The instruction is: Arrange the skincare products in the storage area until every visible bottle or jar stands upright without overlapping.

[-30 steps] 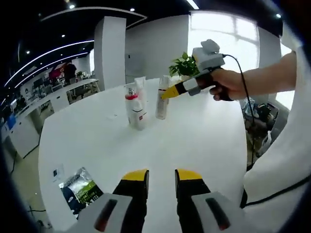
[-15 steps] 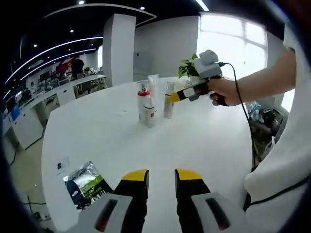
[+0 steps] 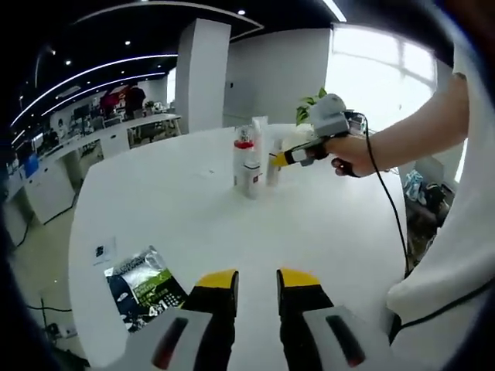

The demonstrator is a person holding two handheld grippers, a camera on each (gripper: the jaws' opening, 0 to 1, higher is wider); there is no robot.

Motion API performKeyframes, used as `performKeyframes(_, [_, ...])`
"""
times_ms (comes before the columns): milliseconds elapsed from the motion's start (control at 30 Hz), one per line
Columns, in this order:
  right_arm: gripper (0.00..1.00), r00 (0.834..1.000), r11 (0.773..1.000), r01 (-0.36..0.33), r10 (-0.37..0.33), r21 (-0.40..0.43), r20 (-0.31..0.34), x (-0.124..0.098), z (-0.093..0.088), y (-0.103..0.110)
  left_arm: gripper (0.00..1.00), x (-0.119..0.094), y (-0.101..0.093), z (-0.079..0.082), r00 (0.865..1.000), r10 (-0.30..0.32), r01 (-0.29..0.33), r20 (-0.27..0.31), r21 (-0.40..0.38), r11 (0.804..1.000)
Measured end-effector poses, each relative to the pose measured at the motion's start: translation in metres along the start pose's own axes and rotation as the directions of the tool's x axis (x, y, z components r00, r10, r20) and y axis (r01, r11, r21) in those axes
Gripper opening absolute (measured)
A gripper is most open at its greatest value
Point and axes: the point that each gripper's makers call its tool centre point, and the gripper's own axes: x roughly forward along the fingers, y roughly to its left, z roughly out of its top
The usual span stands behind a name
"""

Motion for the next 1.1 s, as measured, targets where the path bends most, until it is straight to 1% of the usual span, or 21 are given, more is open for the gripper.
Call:
performKeyframes(67, [0.18, 1.000, 1.000, 0.012, -0.012, -0.002, -0.004, 0.005, -0.002, -0.003, 0.20, 0.001, 0.003, 0.000, 1.000, 0.006, -0.006, 0.000, -0.013, 1.000])
performKeyframes(133, [0.18, 1.000, 1.000, 0.018, -0.018, 0.013, -0.006, 0.009, -0.004, -0.005, 0.20, 0.003, 0.004, 0.000, 1.000, 0.009, -0.009, 0.000, -0.021, 1.000])
performKeyframes(333, [0.18, 0.999, 0.999, 0.042, -0.042, 0.006, 0.030, 0.016, 0.000, -0.011, 0.20, 0.004, 0.013, 0.006, 0.999, 0.044, -0.043, 0.026, -0.034, 0.998])
performKeyframes(467, [0.18, 0.999, 0.999, 0.044, -0.044, -0.004, 0.015, 0.023, -0.007, -0.010, 0.20, 0.006, 0.018, 0.006, 0.998, 0.057, -0.055, 0.031, -0.046, 0.997])
performKeyframes(567, [0.18, 0.999, 0.999, 0.044, -0.045, 0.004, 0.012, 0.025, -0.010, -0.010, 0.19, 0.007, 0.020, 0.005, 0.998, 0.064, -0.063, 0.027, -0.052, 0.997])
performKeyframes(667, [0.18, 0.999, 0.999, 0.042, -0.042, 0.011, 0.016, 0.027, -0.012, -0.009, 0.19, 0.009, 0.020, 0.006, 0.997, 0.067, -0.065, 0.030, -0.055, 0.996])
performKeyframes(933, [0.18, 0.999, 0.999, 0.044, -0.045, 0.013, 0.022, 0.032, -0.009, -0.008, 0.19, 0.013, 0.019, 0.007, 0.997, 0.069, -0.067, 0.032, -0.065, 0.996])
performKeyframes(1100, [0.18, 0.998, 0.998, 0.052, -0.053, 0.022, 0.018, 0.032, -0.009, -0.008, 0.19, 0.014, 0.017, 0.005, 0.997, 0.067, -0.065, 0.024, -0.071, 0.995])
